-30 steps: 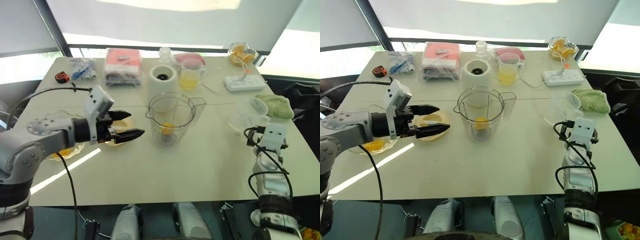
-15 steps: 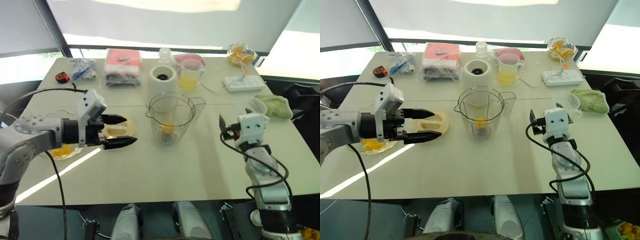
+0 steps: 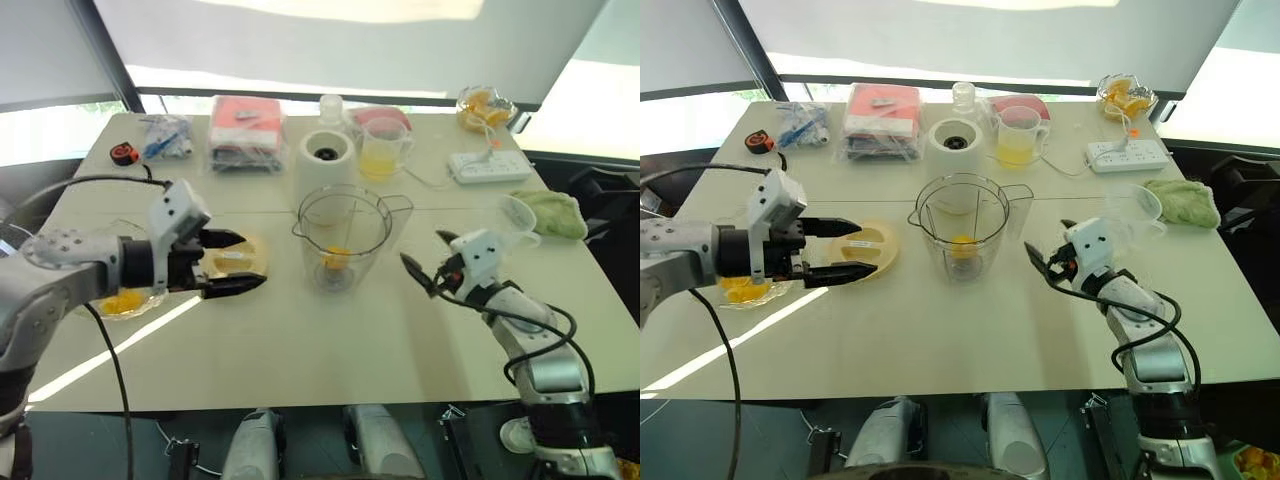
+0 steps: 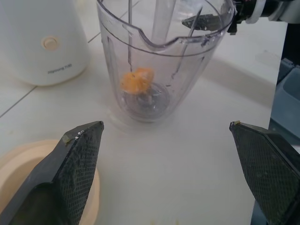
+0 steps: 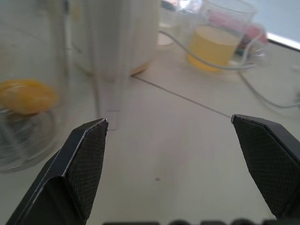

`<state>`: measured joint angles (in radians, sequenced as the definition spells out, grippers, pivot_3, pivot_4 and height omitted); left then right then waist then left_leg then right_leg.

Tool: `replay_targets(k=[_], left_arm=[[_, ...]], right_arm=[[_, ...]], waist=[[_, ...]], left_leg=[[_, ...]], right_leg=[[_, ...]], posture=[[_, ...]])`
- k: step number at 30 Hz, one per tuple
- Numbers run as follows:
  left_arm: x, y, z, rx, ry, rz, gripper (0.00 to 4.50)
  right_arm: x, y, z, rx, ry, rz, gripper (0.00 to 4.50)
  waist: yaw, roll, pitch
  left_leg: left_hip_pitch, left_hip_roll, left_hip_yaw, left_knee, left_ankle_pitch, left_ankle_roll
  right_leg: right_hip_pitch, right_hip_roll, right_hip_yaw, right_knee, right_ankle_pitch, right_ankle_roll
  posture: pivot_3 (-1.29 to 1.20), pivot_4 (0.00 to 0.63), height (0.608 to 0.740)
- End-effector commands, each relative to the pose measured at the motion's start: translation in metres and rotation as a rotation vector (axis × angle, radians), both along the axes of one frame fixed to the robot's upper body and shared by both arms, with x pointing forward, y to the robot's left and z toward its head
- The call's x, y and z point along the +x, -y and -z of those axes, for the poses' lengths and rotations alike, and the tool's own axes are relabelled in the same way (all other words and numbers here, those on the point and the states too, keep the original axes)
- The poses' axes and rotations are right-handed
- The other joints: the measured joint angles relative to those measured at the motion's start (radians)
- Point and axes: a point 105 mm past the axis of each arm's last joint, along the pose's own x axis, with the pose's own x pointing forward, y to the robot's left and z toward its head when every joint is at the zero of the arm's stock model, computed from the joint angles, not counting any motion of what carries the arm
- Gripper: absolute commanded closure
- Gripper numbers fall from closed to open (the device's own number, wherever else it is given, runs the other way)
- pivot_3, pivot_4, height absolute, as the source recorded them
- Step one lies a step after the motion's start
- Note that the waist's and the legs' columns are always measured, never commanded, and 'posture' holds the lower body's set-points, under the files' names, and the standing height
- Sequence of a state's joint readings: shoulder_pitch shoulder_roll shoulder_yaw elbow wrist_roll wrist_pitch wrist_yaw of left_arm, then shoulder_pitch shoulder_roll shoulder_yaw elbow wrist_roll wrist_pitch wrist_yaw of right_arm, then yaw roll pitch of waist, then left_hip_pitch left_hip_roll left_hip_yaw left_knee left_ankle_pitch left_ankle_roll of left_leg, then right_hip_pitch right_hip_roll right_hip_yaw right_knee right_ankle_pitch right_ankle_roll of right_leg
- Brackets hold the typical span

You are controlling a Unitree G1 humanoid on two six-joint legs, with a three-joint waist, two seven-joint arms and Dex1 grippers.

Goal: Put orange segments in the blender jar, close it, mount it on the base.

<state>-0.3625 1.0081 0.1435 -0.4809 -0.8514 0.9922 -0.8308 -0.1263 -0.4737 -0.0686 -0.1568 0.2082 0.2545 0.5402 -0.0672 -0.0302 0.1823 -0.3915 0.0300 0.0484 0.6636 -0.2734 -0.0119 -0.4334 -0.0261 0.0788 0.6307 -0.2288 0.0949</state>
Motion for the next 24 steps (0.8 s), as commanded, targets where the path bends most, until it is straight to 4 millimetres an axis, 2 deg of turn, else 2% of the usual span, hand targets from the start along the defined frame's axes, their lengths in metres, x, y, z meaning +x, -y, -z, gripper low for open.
replay_targets(k=[1,7,11,24], left_arm=[[0.0,0.002,-0.011,0.009,0.071,0.003,0.0],[-0.001,0.004,-0.008,0.015,0.075,-0.004,0.0],[-0.002,0.005,-0.007,0.015,0.077,-0.009,0.0],[-0.001,0.003,0.001,0.034,0.067,-0.037,0.0]], right_arm=[[0.0,-0.01,-0.016,0.02,0.047,-0.07,0.08],[0.013,-0.014,-0.011,0.012,0.046,-0.089,0.08],[0.029,-0.016,-0.007,0.018,0.05,-0.087,0.08],[0.059,-0.045,-0.001,0.096,0.068,-0.147,0.08]], waist=[[-0.001,0.0,0.0],[-0.001,0.0,0.0],[-0.001,0.0,0.0],[-0.005,0.0,0.0]], left_leg=[[0.0,0.0,0.0,0.0,0.0,0.0],[0.0,0.0,0.0,0.001,0.0,0.0],[0.0,0.0,0.001,0.001,0.0,0.0],[0.0,0.0,0.0,0.001,0.0,0.0]], right_leg=[[0.0,0.0,0.0,0.0,0.0,0.0],[0.0,0.0,0.0,0.0,0.0,-0.001],[0.0,0.0,0.0,0.0,0.0,-0.001],[0.0,0.0,0.0,0.001,0.001,0.0]], posture=[[0.0,0.15,0.74],[0.0,0.15,0.74],[0.0,0.15,0.74],[0.0,0.15,0.74]])
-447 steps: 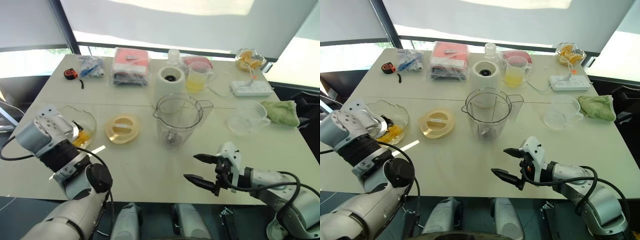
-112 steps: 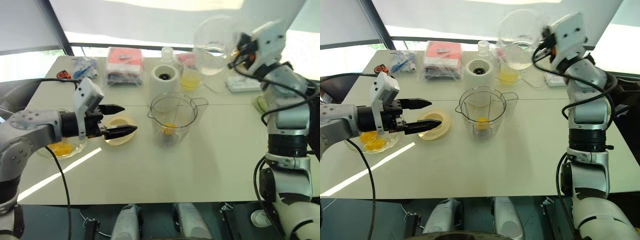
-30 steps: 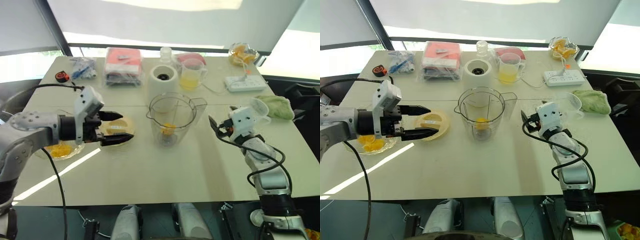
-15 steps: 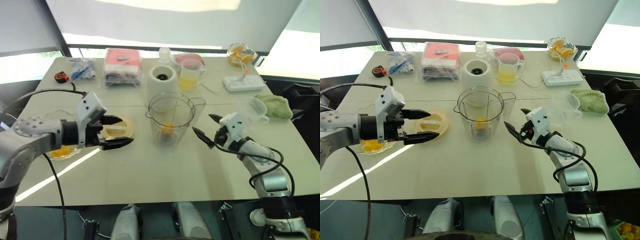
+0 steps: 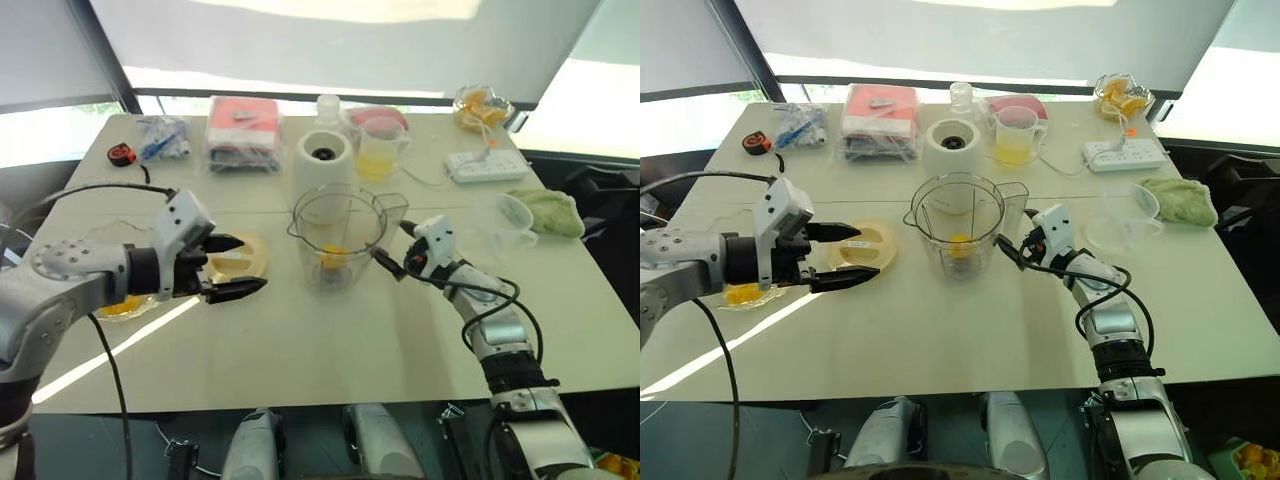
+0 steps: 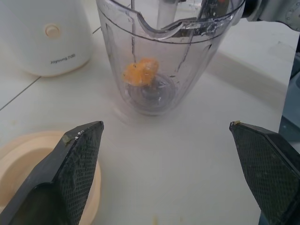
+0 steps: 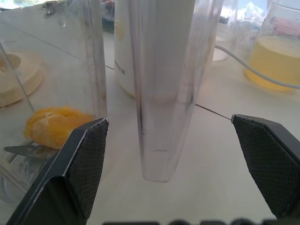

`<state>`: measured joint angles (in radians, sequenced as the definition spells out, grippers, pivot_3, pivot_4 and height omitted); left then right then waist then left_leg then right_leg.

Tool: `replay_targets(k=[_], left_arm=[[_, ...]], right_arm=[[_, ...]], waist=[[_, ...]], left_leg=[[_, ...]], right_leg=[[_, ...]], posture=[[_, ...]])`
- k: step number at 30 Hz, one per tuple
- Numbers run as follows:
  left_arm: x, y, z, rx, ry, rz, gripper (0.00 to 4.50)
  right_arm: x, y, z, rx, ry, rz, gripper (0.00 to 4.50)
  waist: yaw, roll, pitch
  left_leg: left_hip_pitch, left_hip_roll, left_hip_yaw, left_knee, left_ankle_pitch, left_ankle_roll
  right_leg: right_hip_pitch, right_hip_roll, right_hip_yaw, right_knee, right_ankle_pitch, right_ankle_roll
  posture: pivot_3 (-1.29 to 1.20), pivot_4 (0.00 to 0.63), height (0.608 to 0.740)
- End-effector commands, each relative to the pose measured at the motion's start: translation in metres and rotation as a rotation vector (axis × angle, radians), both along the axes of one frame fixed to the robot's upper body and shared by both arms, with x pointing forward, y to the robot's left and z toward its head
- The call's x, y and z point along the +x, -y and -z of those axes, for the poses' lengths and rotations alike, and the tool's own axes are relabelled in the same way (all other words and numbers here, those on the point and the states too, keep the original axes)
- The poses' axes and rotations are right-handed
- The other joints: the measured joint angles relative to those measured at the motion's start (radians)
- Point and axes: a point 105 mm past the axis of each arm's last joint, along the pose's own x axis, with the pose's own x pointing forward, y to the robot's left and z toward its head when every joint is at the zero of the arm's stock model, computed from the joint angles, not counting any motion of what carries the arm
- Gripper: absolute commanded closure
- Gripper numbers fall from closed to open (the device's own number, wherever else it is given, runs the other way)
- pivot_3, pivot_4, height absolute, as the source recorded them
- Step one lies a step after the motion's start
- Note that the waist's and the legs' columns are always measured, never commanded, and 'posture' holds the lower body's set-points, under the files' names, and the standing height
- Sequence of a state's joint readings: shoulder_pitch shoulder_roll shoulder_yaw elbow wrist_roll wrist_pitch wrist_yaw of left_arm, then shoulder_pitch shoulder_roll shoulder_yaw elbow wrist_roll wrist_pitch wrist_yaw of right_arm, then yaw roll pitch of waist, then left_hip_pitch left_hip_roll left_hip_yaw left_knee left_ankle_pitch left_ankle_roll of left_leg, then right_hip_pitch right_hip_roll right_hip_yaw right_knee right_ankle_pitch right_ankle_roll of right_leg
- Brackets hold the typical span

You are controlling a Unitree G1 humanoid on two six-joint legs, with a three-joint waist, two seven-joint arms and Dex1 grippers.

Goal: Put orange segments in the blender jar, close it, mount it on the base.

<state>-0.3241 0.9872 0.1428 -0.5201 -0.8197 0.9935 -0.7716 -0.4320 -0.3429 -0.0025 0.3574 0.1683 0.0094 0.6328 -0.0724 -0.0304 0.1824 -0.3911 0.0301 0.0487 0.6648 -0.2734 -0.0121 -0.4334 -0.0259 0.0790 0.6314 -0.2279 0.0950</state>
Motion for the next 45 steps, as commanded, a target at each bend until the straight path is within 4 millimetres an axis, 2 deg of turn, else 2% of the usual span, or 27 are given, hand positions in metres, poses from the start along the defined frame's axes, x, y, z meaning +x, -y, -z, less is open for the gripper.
replay_targets(k=[1,4,10,15,22,27,33,37,41,45], left_arm=[[-0.002,0.003,-0.008,0.01,0.05,0.011,0.0],[-0.002,0.001,-0.008,0.011,0.049,0.003,0.0],[-0.006,-0.021,0.006,0.053,-0.005,-0.064,0.0],[-0.002,-0.034,0.009,0.086,-0.001,-0.112,0.0],[0.003,-0.047,0.014,0.149,0.001,-0.143,0.0],[0.013,-0.052,0.008,0.162,0.021,-0.151,0.0],[0.037,-0.068,0.008,0.226,0.059,-0.199,0.0],[0.056,-0.074,0.018,0.298,0.061,-0.152,0.0],[0.083,-0.077,0.023,0.385,0.08,-0.075,0.0],[0.109,-0.076,0.026,0.51,0.126,0.053,0.0]], right_arm=[[0.007,-0.012,-0.016,0.014,0.069,-0.031,0.08],[0.007,-0.012,-0.019,0.018,0.074,-0.03,0.08],[0.002,-0.007,-0.016,0.011,0.066,-0.021,0.08],[-0.002,0.008,-0.009,-0.002,0.036,0.034,0.08],[-0.024,0.012,-0.006,0.005,-0.005,0.035,0.08],[-0.041,0.012,-0.002,0.014,-0.041,0.046,0.08],[-0.07,0.011,0.007,-0.01,-0.121,0.014,0.08],[-0.097,0.02,0.009,-0.052,-0.187,-0.026,0.08],[-0.123,0.03,-0.002,-0.044,-0.254,-0.074,0.08],[-0.151,0.027,-0.021,-0.014,-0.327,-0.171,0.08]], waist=[[0.001,0.0,0.0],[0.002,0.0,0.0],[0.001,0.0,0.0],[0.002,0.0,0.0],[0.003,0.0,0.0],[0.004,0.0,0.0],[0.006,0.0,0.0],[0.017,0.0,0.0],[0.031,0.0,0.0],[0.042,-0.002,-0.001]], left_leg=[[0.0,0.0,0.0,0.0,0.0,0.0],[0.0,0.0,0.0,0.0,0.0,0.0],[0.0,0.0,-0.001,0.0,0.0,0.0],[0.0,0.0,0.0,0.0,0.0,0.0],[0.0,0.0,0.0,0.0,0.0,0.0],[0.0,0.0,0.0,0.0,0.0,0.0],[0.0,0.0,0.0,0.0,0.0,0.0],[0.0,-0.001,0.0,0.0,0.0,0.0],[0.0,-0.001,0.002,0.0,0.0,0.0],[-0.001,-0.002,0.001,0.001,0.0,0.0]], right_leg=[[0.0,0.0,0.0,0.0,0.0,0.0],[0.0,0.0,0.0,0.0,0.001,0.003],[0.0,0.0,0.0,0.0,0.001,0.003],[0.0,0.0,0.0,0.001,0.0,-0.001],[0.0,-0.001,0.0,0.0,0.0,-0.001],[0.0,0.0,-0.001,0.0,0.0,-0.001],[0.0,0.0,-0.001,0.0,0.0,-0.001],[0.0,0.0,-0.001,0.0,-0.001,-0.001],[0.0,0.0,-0.001,0.0,-0.001,-0.001],[0.0,0.0,-0.001,-0.001,-0.001,-0.001]], posture=[[0.0,0.15,0.74],[0.0,0.15,0.74],[0.0,0.15,0.74],[0.0,0.15,0.74],[0.0,0.15,0.74],[0.0,0.15,0.74],[0.0,0.15,0.74],[0.0,0.15,0.74],[0.0,0.15,0.74],[0.0,0.15,0.74]])
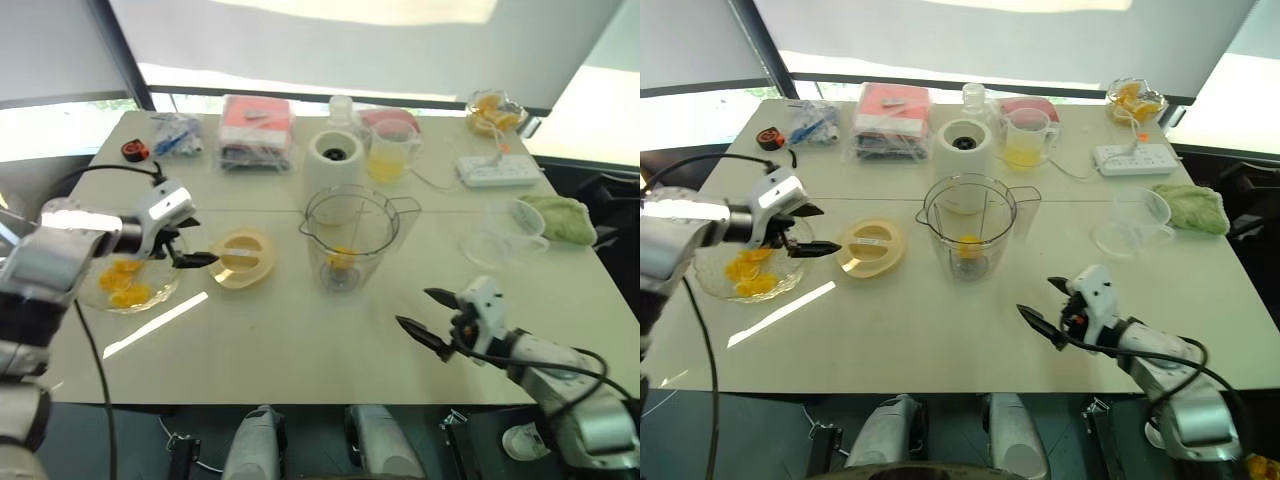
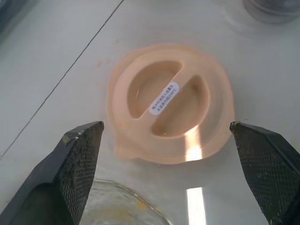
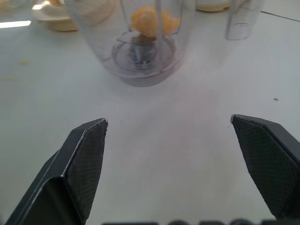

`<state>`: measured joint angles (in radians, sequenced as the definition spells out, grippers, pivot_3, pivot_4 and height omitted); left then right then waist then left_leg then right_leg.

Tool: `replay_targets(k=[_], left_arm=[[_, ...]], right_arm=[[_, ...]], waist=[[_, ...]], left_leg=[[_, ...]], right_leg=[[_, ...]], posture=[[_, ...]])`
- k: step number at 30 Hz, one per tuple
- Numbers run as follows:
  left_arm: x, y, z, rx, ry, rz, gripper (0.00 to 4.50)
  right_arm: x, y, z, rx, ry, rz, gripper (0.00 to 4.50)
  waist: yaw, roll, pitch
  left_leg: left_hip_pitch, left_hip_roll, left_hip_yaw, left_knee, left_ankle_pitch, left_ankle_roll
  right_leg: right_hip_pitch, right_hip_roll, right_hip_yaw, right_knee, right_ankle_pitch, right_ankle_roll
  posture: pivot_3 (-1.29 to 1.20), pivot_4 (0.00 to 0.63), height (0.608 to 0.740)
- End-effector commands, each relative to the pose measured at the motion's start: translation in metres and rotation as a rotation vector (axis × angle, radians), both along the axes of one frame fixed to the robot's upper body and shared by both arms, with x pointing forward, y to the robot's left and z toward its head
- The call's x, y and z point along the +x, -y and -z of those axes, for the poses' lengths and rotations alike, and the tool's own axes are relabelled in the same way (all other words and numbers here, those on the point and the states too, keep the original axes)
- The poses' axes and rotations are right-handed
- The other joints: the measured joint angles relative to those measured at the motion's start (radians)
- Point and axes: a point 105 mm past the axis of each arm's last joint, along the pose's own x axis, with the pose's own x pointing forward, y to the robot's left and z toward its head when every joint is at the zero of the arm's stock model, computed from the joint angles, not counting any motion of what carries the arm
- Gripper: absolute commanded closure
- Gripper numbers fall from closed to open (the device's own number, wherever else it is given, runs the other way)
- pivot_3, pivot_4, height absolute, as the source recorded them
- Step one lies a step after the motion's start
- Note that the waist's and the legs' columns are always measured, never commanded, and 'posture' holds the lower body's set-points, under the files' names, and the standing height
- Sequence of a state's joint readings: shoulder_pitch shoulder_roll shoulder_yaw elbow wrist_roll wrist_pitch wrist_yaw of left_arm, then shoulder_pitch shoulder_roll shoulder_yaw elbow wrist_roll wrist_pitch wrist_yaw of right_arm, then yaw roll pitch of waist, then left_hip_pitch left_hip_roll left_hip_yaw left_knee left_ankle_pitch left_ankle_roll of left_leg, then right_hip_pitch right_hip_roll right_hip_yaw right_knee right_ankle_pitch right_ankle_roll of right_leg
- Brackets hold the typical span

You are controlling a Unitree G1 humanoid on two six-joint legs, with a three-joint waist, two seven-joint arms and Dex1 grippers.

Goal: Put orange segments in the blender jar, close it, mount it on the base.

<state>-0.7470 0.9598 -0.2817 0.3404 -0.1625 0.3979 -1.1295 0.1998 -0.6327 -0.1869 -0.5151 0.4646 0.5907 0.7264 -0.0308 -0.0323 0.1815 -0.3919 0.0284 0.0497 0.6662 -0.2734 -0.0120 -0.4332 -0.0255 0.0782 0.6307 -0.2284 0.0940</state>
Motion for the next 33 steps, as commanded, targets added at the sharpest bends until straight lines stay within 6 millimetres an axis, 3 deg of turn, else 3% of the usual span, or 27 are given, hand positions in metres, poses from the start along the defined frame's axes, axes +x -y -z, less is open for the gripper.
replay_targets(k=[1,6,12,22,25,31,32,33], left_arm=[[0.018,0.0,-0.002,0.136,0.029,0.122,0.0],[0.039,0.012,0.006,0.273,0.016,0.242,0.0],[0.042,0.027,0.02,0.33,-0.04,0.327,0.0],[0.04,0.046,0.061,0.413,-0.132,0.353,0.0],[0.034,0.041,0.076,0.452,-0.197,0.34,0.84],[0.032,0.037,0.087,0.481,-0.222,0.325,3.96],[0.032,0.036,0.087,0.477,-0.218,0.319,4.27],[0.032,0.036,0.087,0.474,-0.213,0.316,4.27]], right_arm=[[-0.019,-0.01,-0.032,0.061,-0.006,-0.099,0.08],[-0.029,-0.022,-0.06,0.109,-0.003,-0.155,0.08],[-0.036,-0.044,-0.08,0.162,0.036,-0.181,0.08],[-0.053,-0.053,-0.07,0.168,-0.018,-0.118,0.08],[-0.055,-0.053,-0.07,0.173,-0.018,-0.1,0.0],[-0.056,-0.05,-0.068,0.161,-0.02,-0.077,0.0],[-0.056,-0.05,-0.067,0.159,-0.022,-0.074,0.0],[-0.055,-0.049,-0.066,0.159,-0.025,-0.071,0.0]], waist=[[0.003,-0.001,0.0],[0.017,-0.003,-0.001],[0.017,-0.004,-0.001],[0.02,-0.006,-0.003],[0.02,-0.005,-0.006],[0.016,-0.005,-0.013],[0.016,-0.004,-0.014],[0.017,-0.004,-0.014]], left_leg=[[0.0,0.0,0.0,0.0,0.0,0.0],[-0.001,0.0,0.0,0.001,0.0,0.0],[-0.003,0.0,-0.001,0.001,-0.001,0.001],[-0.003,0.0,-0.002,0.001,-0.001,0.001],[0.002,0.0,-0.003,0.001,-0.001,0.001],[0.003,0.001,-0.003,0.003,-0.001,0.002],[0.003,0.001,-0.003,0.003,-0.001,0.002],[0.003,0.001,-0.003,0.003,-0.001,0.002]], right_leg=[[0.0,0.0,0.0,0.0,0.0,0.0],[0.0,0.0,0.0,-0.001,0.0,0.0],[-0.001,0.0,0.0,-0.001,0.0,0.001],[0.001,-0.001,-0.001,-0.001,0.002,0.004],[0.006,-0.002,-0.001,-0.001,0.0,0.001],[0.007,-0.001,-0.001,0.0,0.001,-0.001],[0.007,-0.001,-0.001,0.0,0.001,-0.001],[0.007,-0.001,-0.001,-0.001,0.001,0.0]], posture=[[0.0,0.15,0.74],[0.0,0.15,0.74],[0.0,0.15,0.74],[0.0,0.15,0.74],[0.0,0.15,0.74],[0.0,0.15,0.74],[0.0,0.15,0.74],[0.0,0.15,0.74]])
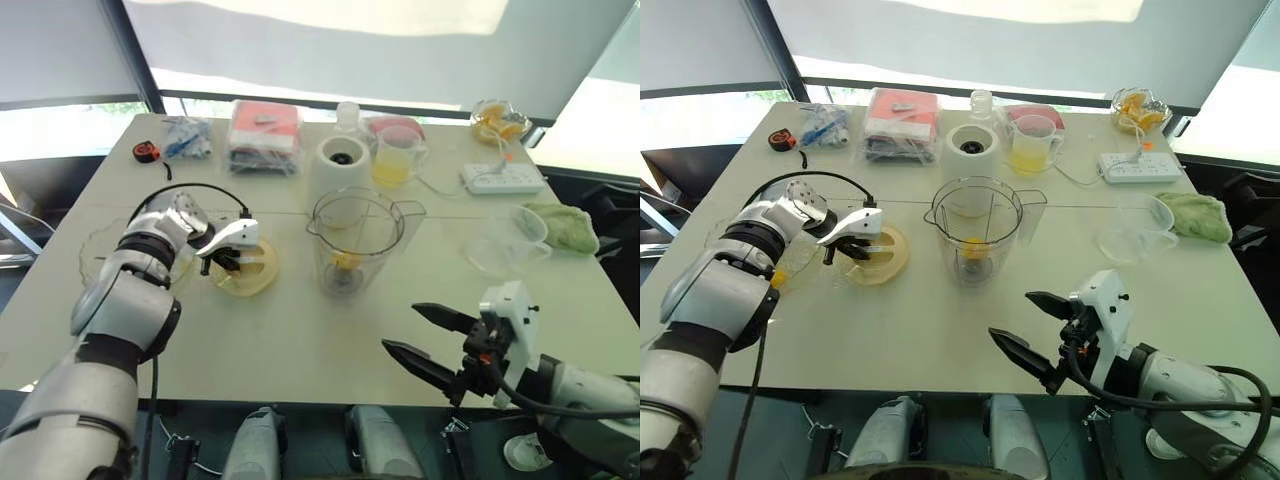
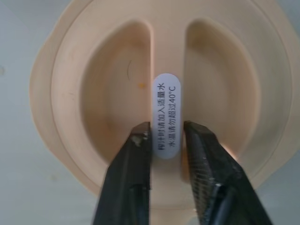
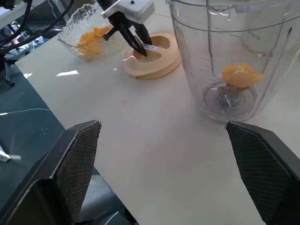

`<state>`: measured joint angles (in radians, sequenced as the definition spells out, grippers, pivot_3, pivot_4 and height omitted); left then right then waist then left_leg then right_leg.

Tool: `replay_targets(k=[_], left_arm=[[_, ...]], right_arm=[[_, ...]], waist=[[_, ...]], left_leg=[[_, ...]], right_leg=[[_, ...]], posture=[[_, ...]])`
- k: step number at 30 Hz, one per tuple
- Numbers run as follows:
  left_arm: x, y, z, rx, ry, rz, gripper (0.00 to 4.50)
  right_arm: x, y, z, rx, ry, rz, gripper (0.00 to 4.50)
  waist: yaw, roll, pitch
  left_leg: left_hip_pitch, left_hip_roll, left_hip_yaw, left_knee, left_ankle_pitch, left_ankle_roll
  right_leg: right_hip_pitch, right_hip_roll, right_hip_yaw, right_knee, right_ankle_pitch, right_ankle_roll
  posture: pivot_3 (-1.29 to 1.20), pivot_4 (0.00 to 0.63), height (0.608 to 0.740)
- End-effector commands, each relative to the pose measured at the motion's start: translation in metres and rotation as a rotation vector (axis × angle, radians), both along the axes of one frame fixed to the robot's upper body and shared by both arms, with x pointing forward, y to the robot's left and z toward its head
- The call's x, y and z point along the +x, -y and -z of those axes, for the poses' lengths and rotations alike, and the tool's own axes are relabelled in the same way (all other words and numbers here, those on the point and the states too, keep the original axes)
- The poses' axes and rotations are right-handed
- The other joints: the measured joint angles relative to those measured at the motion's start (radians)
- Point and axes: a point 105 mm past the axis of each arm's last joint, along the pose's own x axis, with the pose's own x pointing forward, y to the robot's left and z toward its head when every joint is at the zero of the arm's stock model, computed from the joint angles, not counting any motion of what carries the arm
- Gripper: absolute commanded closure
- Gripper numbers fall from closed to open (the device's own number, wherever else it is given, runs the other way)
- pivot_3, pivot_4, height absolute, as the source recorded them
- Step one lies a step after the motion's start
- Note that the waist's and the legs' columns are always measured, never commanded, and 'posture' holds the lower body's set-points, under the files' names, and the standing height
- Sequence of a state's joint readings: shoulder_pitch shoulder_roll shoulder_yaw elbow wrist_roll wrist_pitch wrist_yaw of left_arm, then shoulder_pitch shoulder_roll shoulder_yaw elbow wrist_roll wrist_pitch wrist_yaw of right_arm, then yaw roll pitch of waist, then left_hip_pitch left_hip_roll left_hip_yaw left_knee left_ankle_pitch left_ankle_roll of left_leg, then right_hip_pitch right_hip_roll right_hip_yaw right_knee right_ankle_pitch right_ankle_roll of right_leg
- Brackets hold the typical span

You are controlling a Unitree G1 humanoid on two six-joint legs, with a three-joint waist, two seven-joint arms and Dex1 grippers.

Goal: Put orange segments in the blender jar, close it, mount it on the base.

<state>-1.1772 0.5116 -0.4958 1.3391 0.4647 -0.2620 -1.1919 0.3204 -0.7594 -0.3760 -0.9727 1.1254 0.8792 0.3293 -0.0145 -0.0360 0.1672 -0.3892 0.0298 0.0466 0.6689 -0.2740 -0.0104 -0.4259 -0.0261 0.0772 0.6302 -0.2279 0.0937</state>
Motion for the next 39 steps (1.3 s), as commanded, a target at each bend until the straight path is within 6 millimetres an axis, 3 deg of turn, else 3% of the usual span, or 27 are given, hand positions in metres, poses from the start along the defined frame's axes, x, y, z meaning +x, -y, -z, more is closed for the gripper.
replay_targets(k=[1,5,8,12,16,21,23,26,31,39], left_arm=[[-0.003,-0.007,0.01,0.022,-0.011,-0.027,4.27],[0.006,-0.007,-0.012,-0.006,0.059,-0.012,4.27],[0.018,0.005,-0.054,-0.093,0.148,0.018,4.27],[0.024,0.026,-0.138,-0.2,0.275,0.102,4.27],[0.011,0.046,-0.211,-0.243,0.358,0.234,4.27],[-0.012,0.075,-0.262,-0.305,0.363,0.38,4.27],[-0.016,0.086,-0.271,-0.329,0.364,0.405,4.27],[-0.025,0.117,-0.283,-0.393,0.336,0.467,4.27],[-0.038,0.151,-0.278,-0.406,0.255,0.551,4.27],[-0.046,0.164,-0.259,-0.344,0.178,0.628,4.27]], right_arm=[[-0.001,-0.002,-0.005,0.003,0.032,-0.01,0.0],[0.002,0.001,0.001,0.003,0.014,0.003,0.0],[0.007,0.01,0.01,0.014,-0.013,0.045,0.0],[0.021,0.033,0.032,-0.033,-0.024,0.149,0.0],[0.054,0.063,0.046,-0.156,0.077,0.301,0.0],[0.106,0.08,0.038,-0.195,0.247,0.429,0.0],[0.119,0.081,0.034,-0.184,0.284,0.451,0.0],[0.14,0.078,0.027,-0.17,0.344,0.467,0.0],[0.153,0.067,0.024,-0.133,0.383,0.451,0.0],[0.151,0.048,0.03,-0.09,0.363,0.37,0.0]], waist=[[0.0,0.0,0.0],[0.001,-0.001,0.0],[0.0,-0.005,0.003],[0.005,-0.013,0.006],[0.002,-0.012,0.006],[-0.007,-0.01,0.006],[-0.005,-0.007,0.008],[-0.004,-0.007,0.008],[-0.005,-0.006,0.008],[-0.008,-0.003,0.01]], left_leg=[[0.0,0.0,0.0,0.0,0.0,0.0],[0.0,0.0,-0.001,0.0,0.0,0.0],[-0.001,0.0,-0.001,0.0,0.0,0.0],[-0.007,0.0,-0.002,0.0,0.0,0.0],[-0.018,-0.002,-0.002,0.001,0.0,0.0],[-0.017,-0.003,-0.001,0.001,-0.001,0.003],[-0.017,-0.002,-0.002,0.001,-0.001,0.002],[-0.017,-0.002,-0.003,0.001,-0.001,0.002],[-0.018,-0.002,-0.003,0.001,-0.001,0.003],[-0.018,-0.002,-0.003,0.001,-0.001,0.003]], right_leg=[[0.0,0.0,0.0,0.0,0.0,0.0],[0.0,0.0,0.0,0.0,0.0,0.0],[-0.002,0.0,-0.001,0.0,0.0,0.0],[-0.006,0.001,-0.003,-0.001,0.0,0.0],[-0.014,-0.001,-0.002,-0.003,0.002,0.004],[-0.015,0.0,-0.001,-0.001,0.0,0.006],[-0.017,0.001,-0.001,0.001,0.001,0.003],[-0.017,0.003,-0.002,0.002,0.001,0.005],[-0.017,0.002,-0.001,0.001,0.001,0.007],[-0.018,0.002,-0.001,0.002,0.0,0.008]], posture=[[0.0,0.15,0.74],[0.0,0.15,0.74],[0.0,0.15,0.74],[0.0,0.15,0.74],[0.0,0.15,0.74],[0.0,0.15,0.74],[0.0,0.15,0.74],[0.0,0.15,0.74],[0.0,0.15,0.74],[0.0,0.15,0.74]])
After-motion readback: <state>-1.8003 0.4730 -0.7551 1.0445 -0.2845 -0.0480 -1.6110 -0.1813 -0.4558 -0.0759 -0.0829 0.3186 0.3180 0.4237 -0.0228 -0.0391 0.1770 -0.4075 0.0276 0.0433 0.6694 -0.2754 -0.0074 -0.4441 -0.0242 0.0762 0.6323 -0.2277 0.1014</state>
